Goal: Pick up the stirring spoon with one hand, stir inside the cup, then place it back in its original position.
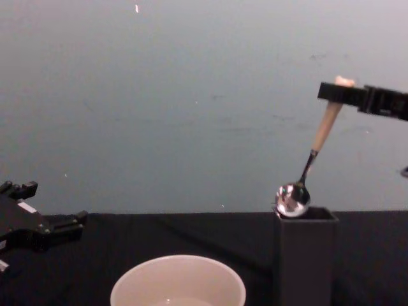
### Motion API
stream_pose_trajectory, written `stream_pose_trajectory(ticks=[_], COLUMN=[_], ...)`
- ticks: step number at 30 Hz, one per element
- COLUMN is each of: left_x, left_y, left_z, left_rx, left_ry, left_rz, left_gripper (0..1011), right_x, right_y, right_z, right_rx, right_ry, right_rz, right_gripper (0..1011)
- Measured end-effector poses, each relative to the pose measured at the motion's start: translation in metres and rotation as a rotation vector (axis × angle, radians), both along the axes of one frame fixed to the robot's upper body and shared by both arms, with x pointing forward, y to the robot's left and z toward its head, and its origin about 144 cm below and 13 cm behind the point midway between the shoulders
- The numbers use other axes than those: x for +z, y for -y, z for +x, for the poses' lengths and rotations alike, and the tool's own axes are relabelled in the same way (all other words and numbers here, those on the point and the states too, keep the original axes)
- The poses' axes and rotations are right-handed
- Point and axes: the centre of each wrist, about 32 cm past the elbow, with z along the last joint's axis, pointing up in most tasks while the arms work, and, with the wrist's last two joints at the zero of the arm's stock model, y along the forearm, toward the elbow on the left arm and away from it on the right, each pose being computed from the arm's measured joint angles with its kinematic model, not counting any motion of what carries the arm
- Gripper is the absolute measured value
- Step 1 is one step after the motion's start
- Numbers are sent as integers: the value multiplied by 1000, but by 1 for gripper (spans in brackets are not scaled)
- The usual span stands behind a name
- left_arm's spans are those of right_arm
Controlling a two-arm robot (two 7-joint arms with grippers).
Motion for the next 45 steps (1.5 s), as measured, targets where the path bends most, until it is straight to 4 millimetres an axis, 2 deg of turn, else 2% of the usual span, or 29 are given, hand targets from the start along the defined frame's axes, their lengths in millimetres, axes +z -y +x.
stream_pose_trajectory(ticks=[10, 20, 30, 45], left_x=[0, 0, 0, 0], left_y=[0, 0, 0, 0], left_z=[0, 0, 0, 0], left_rx=[0, 0, 0, 0], left_ry=[0, 0, 0, 0], left_rz=[0, 0, 0, 0], left_gripper=[1001, 1001, 1001, 1001], right_x=[11, 10, 3, -20], right_y=[-8, -23, -41, -62], right_z=[2, 3, 1, -4], right_rx=[30, 92, 175, 296], right_ry=[26, 10, -15, -38], right_rz=[43, 53, 44, -48], right_gripper=[225, 225, 225, 225])
